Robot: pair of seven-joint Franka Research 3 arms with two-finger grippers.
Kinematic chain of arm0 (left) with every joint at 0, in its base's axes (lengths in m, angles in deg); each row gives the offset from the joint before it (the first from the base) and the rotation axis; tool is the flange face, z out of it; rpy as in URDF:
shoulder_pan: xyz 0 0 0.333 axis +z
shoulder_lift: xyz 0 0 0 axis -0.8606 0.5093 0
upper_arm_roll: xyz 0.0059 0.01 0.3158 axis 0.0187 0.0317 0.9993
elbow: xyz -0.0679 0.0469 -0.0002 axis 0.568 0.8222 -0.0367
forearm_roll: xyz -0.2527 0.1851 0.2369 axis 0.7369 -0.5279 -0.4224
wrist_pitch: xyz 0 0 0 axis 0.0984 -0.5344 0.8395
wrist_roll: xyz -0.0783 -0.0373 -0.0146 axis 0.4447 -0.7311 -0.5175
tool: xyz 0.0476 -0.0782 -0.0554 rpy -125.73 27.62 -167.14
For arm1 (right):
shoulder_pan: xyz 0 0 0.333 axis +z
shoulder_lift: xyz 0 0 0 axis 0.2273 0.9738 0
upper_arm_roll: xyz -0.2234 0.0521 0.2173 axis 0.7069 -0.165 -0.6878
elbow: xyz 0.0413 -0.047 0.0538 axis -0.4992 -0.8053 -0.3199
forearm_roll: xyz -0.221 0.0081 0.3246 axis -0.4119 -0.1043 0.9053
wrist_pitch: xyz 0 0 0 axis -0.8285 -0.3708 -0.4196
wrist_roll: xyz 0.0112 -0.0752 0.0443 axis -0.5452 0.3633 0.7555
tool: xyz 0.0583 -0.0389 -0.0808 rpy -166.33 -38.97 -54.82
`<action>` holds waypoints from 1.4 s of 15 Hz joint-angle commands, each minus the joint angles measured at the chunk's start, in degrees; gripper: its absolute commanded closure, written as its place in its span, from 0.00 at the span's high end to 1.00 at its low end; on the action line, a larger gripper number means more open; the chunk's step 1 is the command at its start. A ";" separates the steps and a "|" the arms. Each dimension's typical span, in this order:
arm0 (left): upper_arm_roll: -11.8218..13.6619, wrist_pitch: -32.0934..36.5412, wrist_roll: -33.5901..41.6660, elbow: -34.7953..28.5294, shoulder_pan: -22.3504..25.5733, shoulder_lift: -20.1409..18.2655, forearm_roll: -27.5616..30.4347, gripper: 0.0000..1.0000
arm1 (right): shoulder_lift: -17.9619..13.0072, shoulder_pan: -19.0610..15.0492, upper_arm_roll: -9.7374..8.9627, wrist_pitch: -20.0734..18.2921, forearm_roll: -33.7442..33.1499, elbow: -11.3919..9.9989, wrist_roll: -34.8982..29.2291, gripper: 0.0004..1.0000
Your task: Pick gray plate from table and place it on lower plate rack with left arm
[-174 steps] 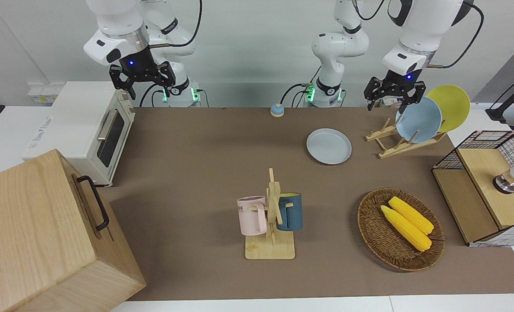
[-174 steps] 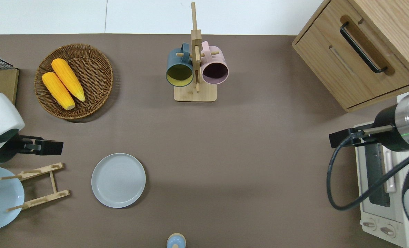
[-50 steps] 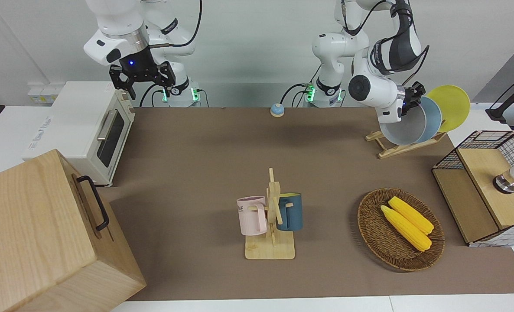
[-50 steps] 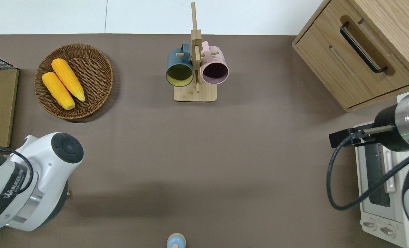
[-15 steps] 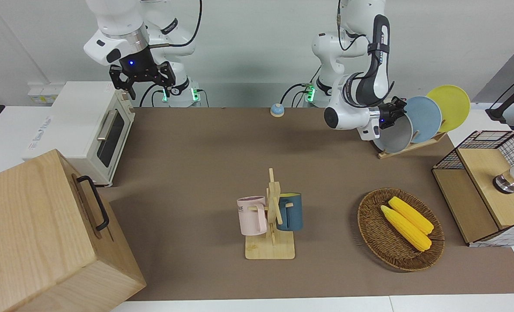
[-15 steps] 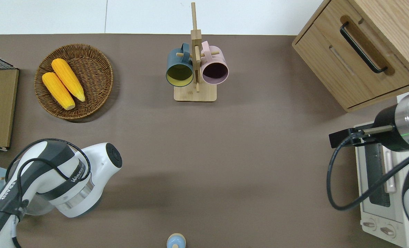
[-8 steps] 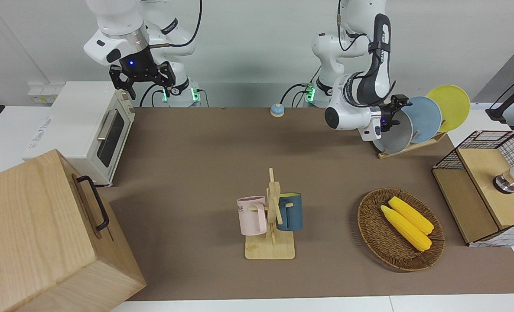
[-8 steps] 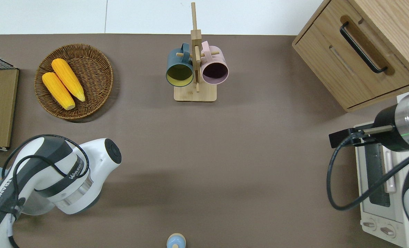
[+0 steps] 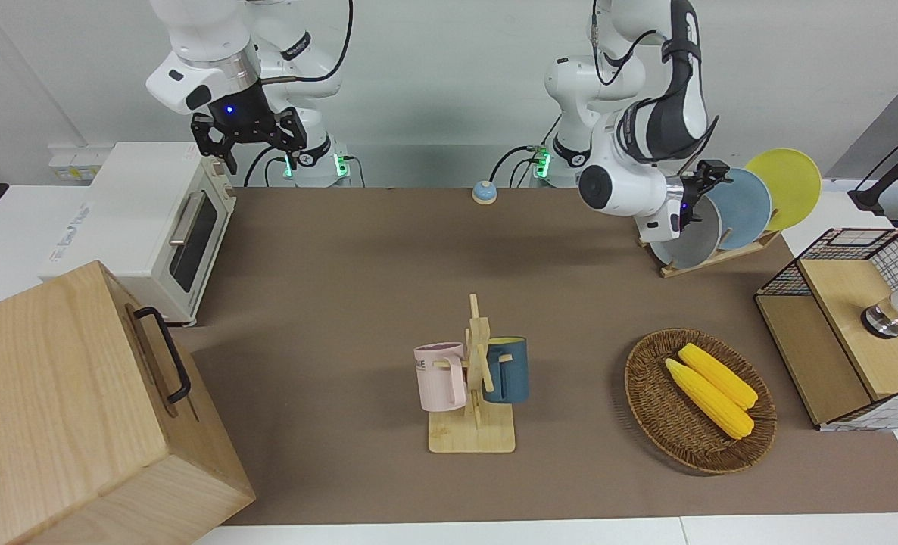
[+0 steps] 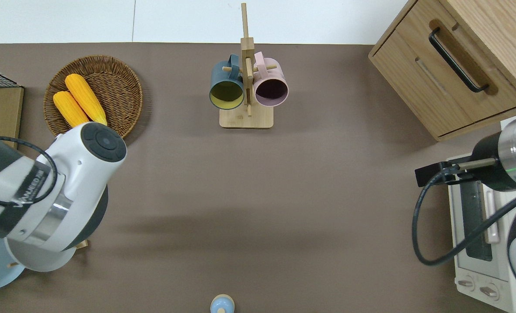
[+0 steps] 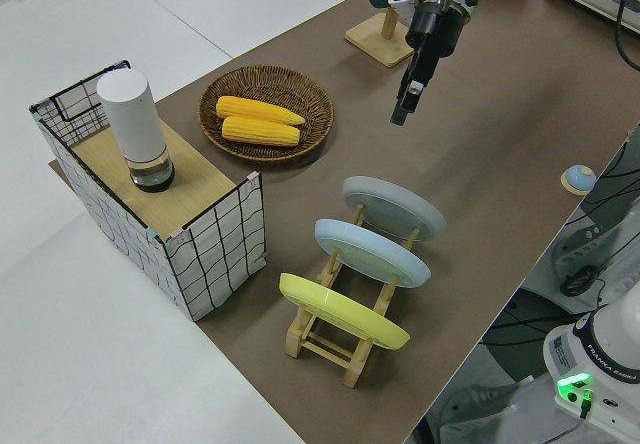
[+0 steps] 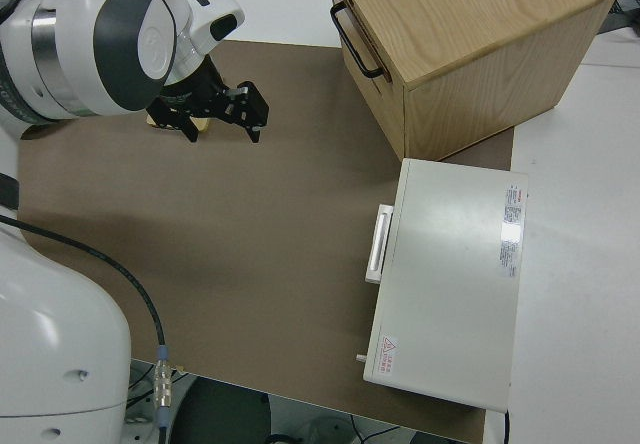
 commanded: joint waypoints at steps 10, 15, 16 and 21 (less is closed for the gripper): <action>1.27 0.36 17.94 19.18 2.12 -0.97 38.26 1.00 | -0.14 -0.56 -0.33 -0.83 0.59 0.35 -0.01 0.99; 1.27 -2.36 22.67 19.01 3.97 -5.09 45.14 1.00 | -0.14 -0.56 -0.33 -0.83 0.59 0.35 -0.01 0.99; 1.35 -2.28 24.16 18.92 4.32 -5.63 45.92 1.00 | -0.14 -0.56 -0.33 -0.83 0.59 0.35 -0.01 0.99; 1.79 -2.36 29.17 18.31 6.95 -8.09 47.69 1.00 | -0.14 -0.56 -0.33 -0.83 0.59 0.35 -0.01 0.99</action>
